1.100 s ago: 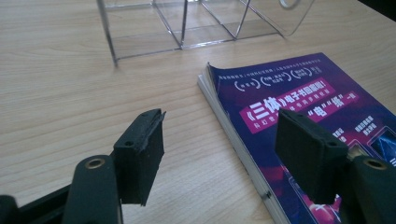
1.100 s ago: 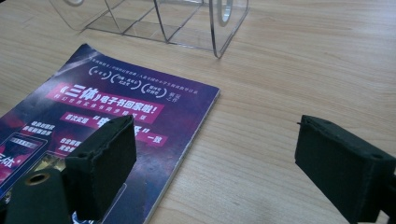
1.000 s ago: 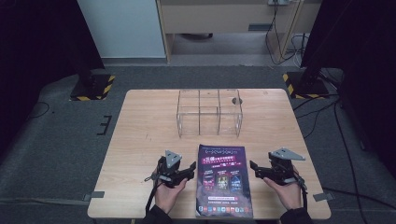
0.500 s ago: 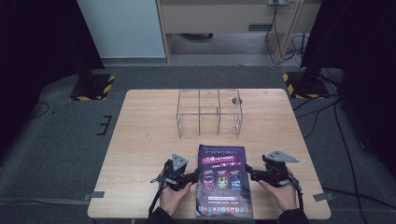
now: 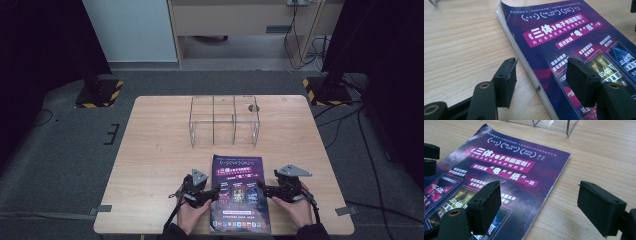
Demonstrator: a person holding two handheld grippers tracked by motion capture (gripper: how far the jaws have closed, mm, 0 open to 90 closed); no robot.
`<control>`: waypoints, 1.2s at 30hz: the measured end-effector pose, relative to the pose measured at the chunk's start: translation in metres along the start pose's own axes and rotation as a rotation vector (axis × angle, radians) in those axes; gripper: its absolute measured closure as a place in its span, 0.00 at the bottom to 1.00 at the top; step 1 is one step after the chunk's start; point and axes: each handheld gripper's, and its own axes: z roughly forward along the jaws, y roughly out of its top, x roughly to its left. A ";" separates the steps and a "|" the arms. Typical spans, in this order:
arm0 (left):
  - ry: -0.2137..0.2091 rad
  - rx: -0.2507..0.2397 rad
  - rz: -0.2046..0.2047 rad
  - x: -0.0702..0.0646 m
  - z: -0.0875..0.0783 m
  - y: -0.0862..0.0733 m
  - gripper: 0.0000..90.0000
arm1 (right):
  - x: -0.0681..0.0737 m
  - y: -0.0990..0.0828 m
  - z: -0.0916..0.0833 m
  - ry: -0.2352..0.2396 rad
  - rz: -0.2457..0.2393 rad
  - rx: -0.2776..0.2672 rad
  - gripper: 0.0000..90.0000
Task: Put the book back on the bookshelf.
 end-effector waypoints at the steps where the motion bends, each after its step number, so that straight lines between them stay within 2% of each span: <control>1: 0.000 0.000 0.000 0.000 0.000 0.000 0.45 | 0.000 0.000 0.000 0.000 0.000 0.000 0.22; 17: -0.009 0.022 0.004 -0.007 0.012 -0.004 0.45 | 0.006 -0.008 0.012 0.035 -0.015 0.062 0.28; 26: 0.002 -0.002 -0.006 -0.009 0.015 -0.005 0.41 | 0.008 -0.011 0.016 0.048 -0.020 0.077 0.30; 30: -0.006 -0.013 -0.038 -0.009 0.017 -0.004 0.39 | 0.009 -0.012 0.018 0.047 -0.018 0.074 0.30; 36: -0.011 -0.026 -0.047 -0.009 0.017 -0.006 0.37 | 0.012 -0.013 0.019 0.042 -0.018 0.063 0.32</control>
